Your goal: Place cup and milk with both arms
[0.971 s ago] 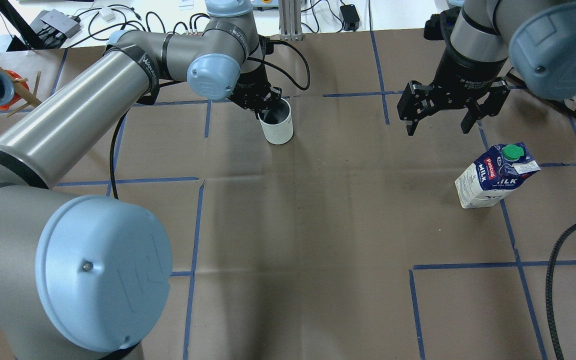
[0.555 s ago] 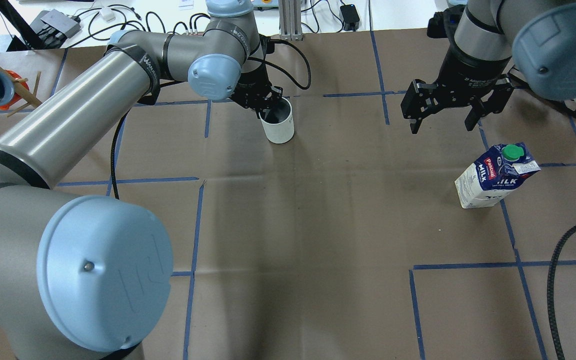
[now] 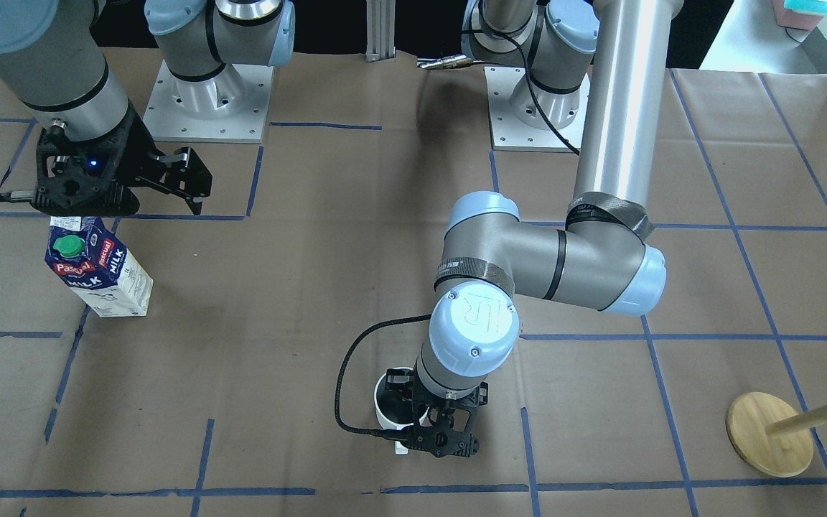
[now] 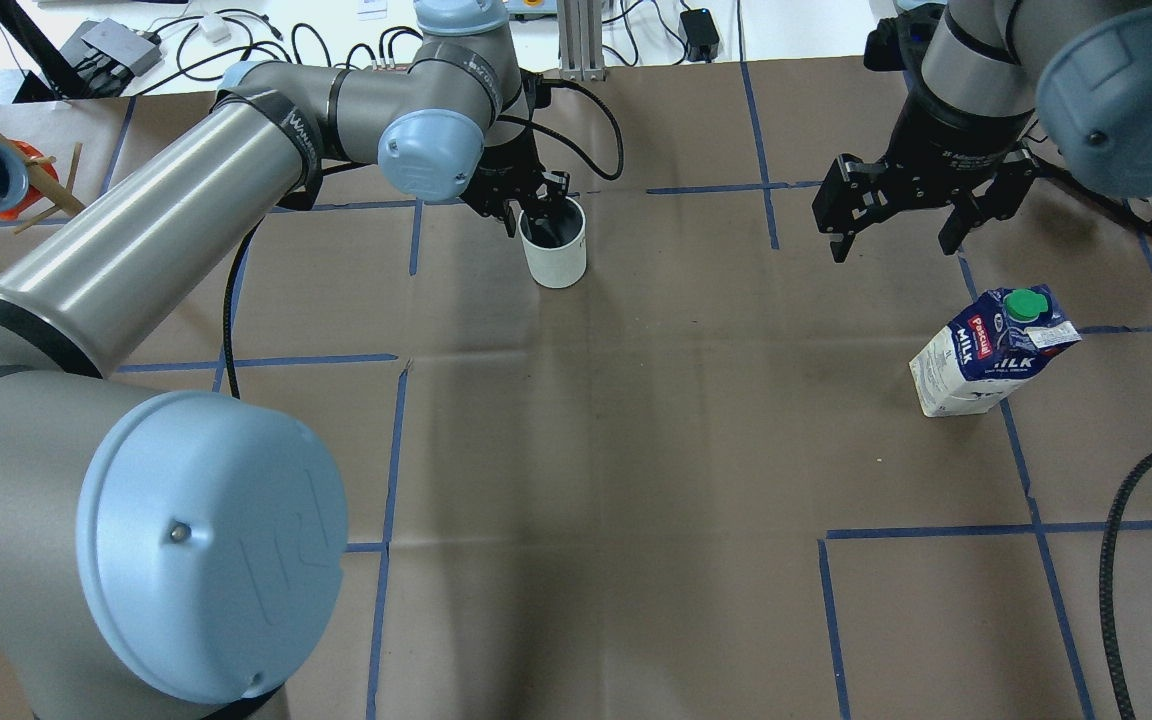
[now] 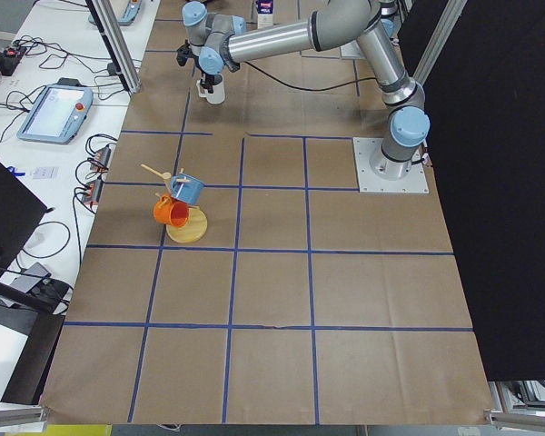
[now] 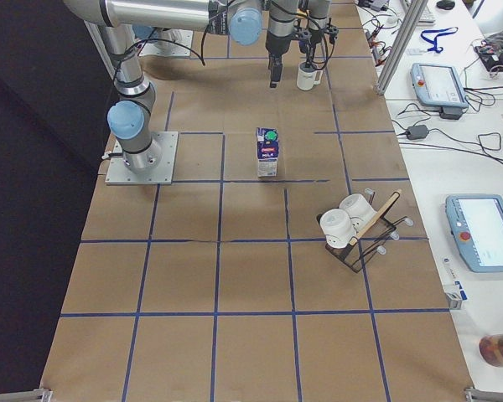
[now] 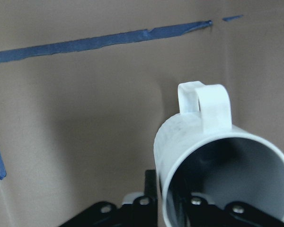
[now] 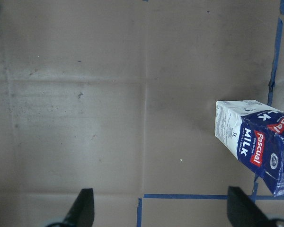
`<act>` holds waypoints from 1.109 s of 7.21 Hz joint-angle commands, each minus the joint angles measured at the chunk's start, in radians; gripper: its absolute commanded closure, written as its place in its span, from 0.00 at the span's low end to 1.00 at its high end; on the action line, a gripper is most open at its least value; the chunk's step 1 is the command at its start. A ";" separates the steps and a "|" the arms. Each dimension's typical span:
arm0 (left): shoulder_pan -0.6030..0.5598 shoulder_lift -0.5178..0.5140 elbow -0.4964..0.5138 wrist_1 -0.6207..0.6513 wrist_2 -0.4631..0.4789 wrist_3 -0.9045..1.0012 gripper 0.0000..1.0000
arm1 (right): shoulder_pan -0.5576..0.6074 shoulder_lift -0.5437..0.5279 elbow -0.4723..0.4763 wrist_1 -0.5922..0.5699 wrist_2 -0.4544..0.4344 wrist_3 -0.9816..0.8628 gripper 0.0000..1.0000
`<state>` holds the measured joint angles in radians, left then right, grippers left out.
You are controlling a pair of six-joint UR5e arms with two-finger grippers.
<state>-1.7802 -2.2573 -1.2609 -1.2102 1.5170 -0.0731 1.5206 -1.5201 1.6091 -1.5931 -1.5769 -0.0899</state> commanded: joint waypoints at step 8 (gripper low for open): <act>0.122 0.689 -0.351 -0.381 0.008 0.010 0.00 | -0.310 -0.020 0.187 -0.229 -0.009 -0.398 0.00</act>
<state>-1.6848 -1.6835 -1.5215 -1.5872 1.5247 -0.0631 1.2099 -1.5402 1.7594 -1.7735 -1.5862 -0.4778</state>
